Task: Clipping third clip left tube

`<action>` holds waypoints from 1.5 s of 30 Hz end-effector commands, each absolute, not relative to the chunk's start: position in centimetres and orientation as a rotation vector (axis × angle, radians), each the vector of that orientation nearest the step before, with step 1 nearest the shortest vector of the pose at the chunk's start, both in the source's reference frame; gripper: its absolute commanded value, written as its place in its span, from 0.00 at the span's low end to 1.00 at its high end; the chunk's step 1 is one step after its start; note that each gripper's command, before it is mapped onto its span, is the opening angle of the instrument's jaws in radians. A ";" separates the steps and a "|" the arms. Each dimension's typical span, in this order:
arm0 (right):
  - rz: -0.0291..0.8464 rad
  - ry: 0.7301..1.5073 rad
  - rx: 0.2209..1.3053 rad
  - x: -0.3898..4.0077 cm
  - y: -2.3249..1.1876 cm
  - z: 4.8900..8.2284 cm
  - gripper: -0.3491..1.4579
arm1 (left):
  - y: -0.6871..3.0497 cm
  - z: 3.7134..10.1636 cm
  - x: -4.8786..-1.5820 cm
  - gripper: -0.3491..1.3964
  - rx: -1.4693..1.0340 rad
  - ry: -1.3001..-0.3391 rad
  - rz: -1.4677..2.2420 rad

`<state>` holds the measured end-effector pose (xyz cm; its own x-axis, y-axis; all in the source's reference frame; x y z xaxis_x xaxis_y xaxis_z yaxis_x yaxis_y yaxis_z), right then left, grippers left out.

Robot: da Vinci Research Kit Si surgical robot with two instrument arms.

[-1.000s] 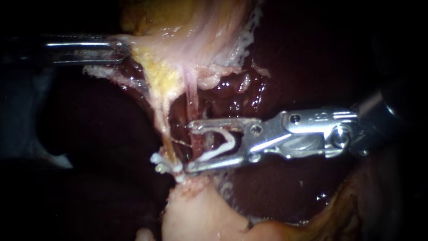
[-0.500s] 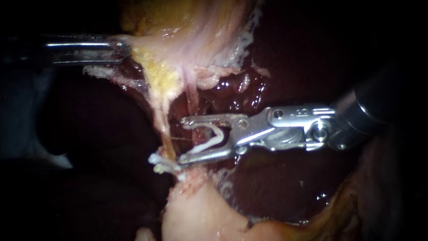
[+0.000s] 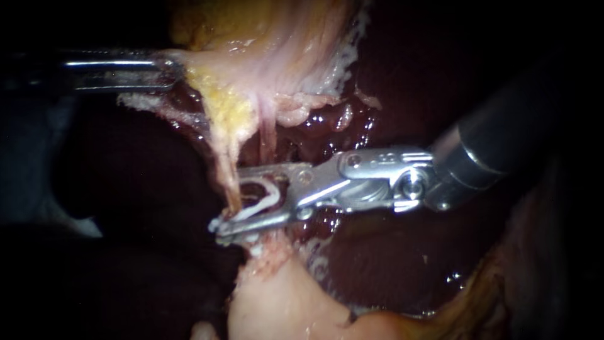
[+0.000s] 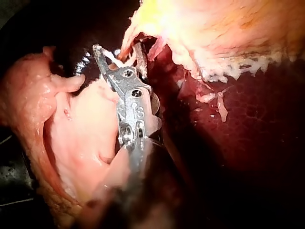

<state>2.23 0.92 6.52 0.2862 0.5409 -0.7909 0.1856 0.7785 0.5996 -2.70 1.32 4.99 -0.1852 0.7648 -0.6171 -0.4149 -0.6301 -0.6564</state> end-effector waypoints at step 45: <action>0.436 1.412 0.722 2.54 1.39 6.11 0.45 | 1.32 5.04 -2.75 0.00 -1.277 -0.441 1.904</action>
<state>2.54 1.38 6.10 0.1323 0.6703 -0.7302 0.1403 0.7166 0.6832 -2.75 1.32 5.04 -0.1852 0.7640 -0.6180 -0.4153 -0.6308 -0.6555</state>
